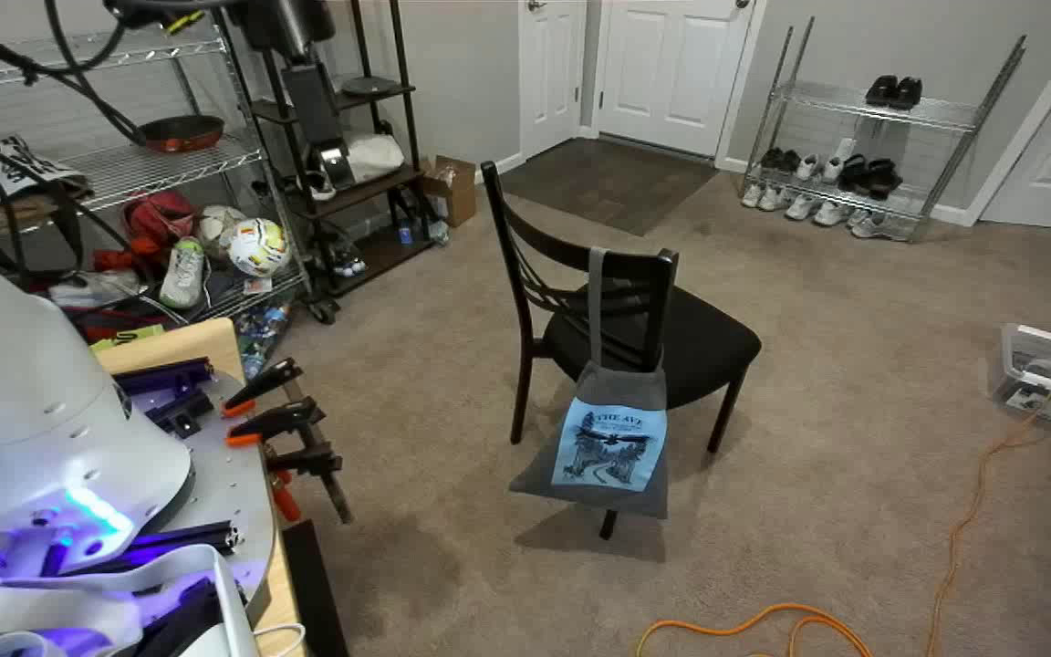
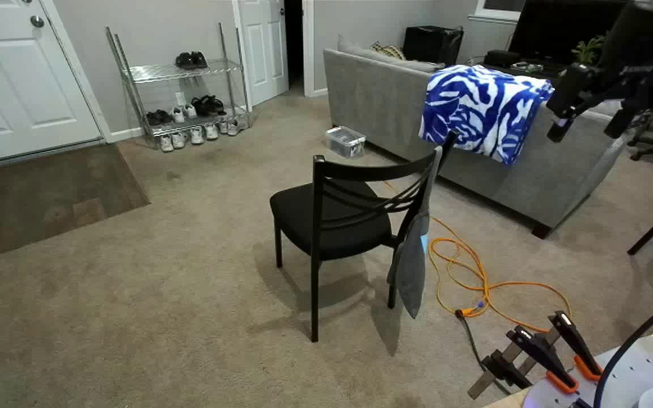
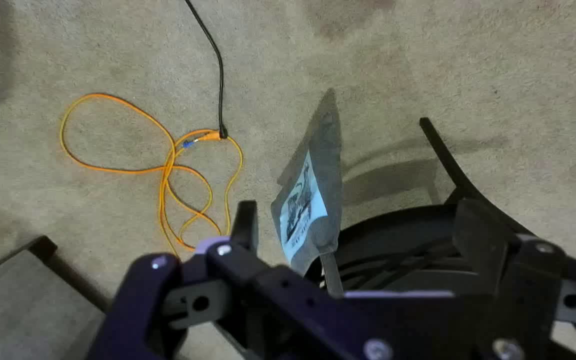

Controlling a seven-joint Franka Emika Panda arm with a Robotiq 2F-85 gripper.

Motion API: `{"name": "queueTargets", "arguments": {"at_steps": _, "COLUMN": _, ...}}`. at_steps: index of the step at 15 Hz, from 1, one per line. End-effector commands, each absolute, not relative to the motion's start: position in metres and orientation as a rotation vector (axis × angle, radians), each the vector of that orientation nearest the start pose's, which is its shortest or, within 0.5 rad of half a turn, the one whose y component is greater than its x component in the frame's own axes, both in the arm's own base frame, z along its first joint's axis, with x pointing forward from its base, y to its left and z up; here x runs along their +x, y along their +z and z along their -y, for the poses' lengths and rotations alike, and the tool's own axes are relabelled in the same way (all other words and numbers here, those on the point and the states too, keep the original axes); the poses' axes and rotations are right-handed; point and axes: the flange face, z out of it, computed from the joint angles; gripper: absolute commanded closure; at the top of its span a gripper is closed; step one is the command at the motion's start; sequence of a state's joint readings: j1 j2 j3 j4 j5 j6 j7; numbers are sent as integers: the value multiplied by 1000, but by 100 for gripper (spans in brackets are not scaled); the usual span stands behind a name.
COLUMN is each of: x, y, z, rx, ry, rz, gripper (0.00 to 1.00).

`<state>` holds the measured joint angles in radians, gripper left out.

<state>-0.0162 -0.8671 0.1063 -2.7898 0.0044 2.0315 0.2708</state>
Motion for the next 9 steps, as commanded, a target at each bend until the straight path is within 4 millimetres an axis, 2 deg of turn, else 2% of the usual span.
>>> {"name": "queueTargets", "arguments": {"at_steps": 1, "x": 297, "y": 439, "z": -24, "rx": -3182, "ry": -149, "rz": -345, "gripper": 0}}
{"name": "queueTargets", "arguments": {"at_steps": 3, "x": 294, "y": 425, "z": -23, "rx": -3188, "ry": -98, "rz": -347, "gripper": 0}}
{"name": "queueTargets", "arguments": {"at_steps": 9, "x": 294, "y": 424, "z": -23, "rx": -3189, "ry": -92, "rz": -347, "gripper": 0}}
